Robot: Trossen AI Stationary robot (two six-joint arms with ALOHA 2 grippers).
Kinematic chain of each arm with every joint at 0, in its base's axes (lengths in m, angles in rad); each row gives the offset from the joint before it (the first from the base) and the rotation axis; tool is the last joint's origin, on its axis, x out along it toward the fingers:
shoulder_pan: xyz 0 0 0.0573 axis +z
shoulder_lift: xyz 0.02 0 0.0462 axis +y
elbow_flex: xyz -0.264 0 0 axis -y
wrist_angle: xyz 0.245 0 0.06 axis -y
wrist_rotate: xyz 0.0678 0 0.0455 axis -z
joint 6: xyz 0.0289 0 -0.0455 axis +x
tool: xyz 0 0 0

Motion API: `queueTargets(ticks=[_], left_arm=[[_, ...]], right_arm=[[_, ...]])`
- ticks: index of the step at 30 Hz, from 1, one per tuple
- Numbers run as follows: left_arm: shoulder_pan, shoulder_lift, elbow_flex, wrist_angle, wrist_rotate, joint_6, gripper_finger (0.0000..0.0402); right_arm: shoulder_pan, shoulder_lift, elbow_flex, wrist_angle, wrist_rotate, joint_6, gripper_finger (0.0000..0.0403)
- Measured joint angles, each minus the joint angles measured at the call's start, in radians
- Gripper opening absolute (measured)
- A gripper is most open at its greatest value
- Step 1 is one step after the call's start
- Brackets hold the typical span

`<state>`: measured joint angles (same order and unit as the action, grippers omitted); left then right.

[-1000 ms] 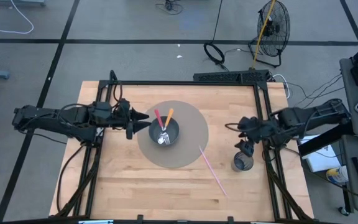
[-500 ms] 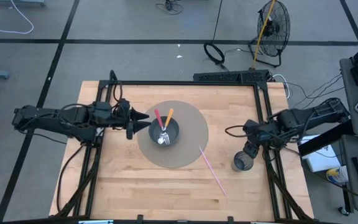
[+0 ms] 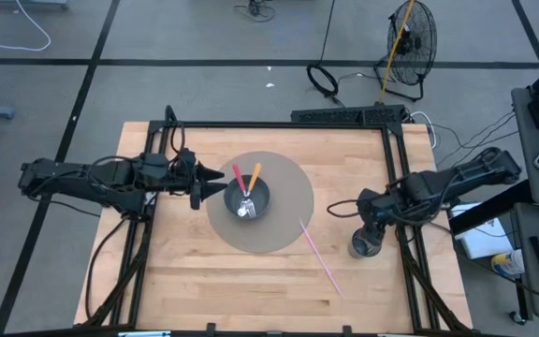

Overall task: Pick & Place Utensil
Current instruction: Put the blue cup on the mat to the right of the gray bowl

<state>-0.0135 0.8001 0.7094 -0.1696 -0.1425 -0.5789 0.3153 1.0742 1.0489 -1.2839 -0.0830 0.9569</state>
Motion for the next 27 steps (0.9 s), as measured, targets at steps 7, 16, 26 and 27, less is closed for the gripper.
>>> queueTargets(ticks=[7, 16, 26, 27], left_arm=[[0.000, 0.000, 0.000, 0.000, 0.000, -0.002, 0.0243], [0.000, 0.000, 0.000, 0.000, 0.001, -0.002, 0.0243], [0.000, 0.000, 0.000, 0.001, -0.013, -0.006, 0.0243], [0.000, 0.000, 0.000, 0.001, -0.015, -0.006, 0.0243]], right_arm=[[0.059, 0.020, -0.036, 0.031, 0.026, 0.006, 0.0256], [0.088, 0.020, -0.191, 0.122, -0.028, 0.102, 0.0251], [0.093, 0.019, -0.201, 0.159, -0.027, 0.105, 0.0203], [0.093, 0.019, -0.201, 0.158, -0.027, 0.105, 0.0195]])
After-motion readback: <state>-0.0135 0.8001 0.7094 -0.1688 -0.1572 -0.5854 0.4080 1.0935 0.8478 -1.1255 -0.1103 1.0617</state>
